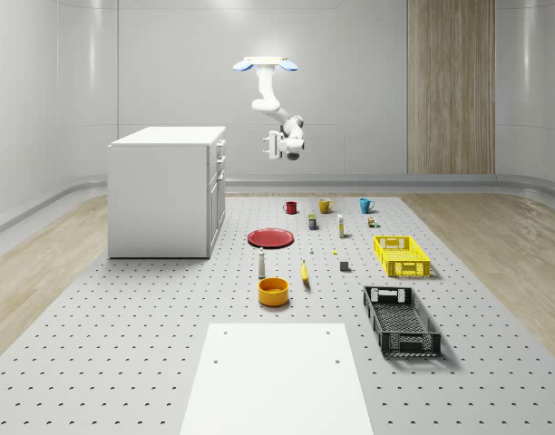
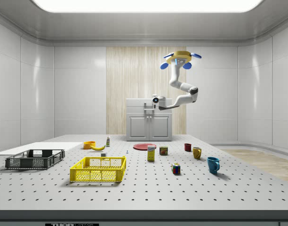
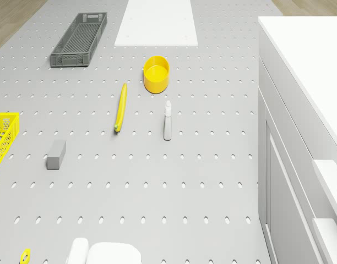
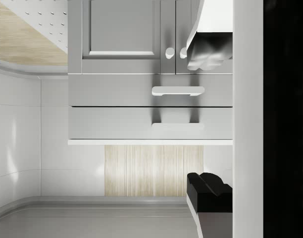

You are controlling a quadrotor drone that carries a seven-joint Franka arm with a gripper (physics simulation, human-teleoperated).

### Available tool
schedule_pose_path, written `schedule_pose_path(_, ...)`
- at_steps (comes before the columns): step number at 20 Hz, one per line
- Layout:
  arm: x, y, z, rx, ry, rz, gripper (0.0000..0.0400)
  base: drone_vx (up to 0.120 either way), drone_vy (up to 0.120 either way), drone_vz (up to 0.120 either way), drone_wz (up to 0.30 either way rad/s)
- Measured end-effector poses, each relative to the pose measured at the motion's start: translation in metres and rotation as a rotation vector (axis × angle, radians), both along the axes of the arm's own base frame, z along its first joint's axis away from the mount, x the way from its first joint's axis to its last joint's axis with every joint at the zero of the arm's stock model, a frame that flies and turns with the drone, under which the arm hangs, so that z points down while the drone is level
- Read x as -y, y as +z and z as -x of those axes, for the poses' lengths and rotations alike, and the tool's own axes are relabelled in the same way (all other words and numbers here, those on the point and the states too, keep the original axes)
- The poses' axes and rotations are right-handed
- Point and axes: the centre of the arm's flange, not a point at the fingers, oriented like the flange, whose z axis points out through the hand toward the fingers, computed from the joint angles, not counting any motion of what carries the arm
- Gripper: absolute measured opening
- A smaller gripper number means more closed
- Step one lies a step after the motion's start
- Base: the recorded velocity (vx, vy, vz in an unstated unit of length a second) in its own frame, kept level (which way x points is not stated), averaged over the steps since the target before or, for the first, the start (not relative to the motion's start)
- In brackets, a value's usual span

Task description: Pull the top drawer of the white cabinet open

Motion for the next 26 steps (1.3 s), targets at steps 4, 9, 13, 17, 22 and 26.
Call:
schedule_pose_path(4,0.000,0.000,0.000,0.000,0.000,0.000,0.0305,0.120,0.000,0.000,0.000)
schedule_pose_path(9,0.000,0.000,0.000,0.000,0.000,0.000,0.0305,0.120,0.000,0.000,0.000)
schedule_pose_path(13,-0.006,0.000,0.000,0.000,0.000,0.000,0.0305,0.000,0.000,0.000,0.000)
schedule_pose_path(17,-0.021,0.000,0.000,0.000,0.000,0.000,0.0305,0.000,0.000,0.000,0.000)
schedule_pose_path(22,-0.044,0.000,0.000,0.000,0.000,0.000,0.0305,0.000,0.000,0.000,0.000)
schedule_pose_path(26,-0.065,0.000,0.000,0.000,0.000,0.000,0.0305,0.000,0.000,0.000,0.000)
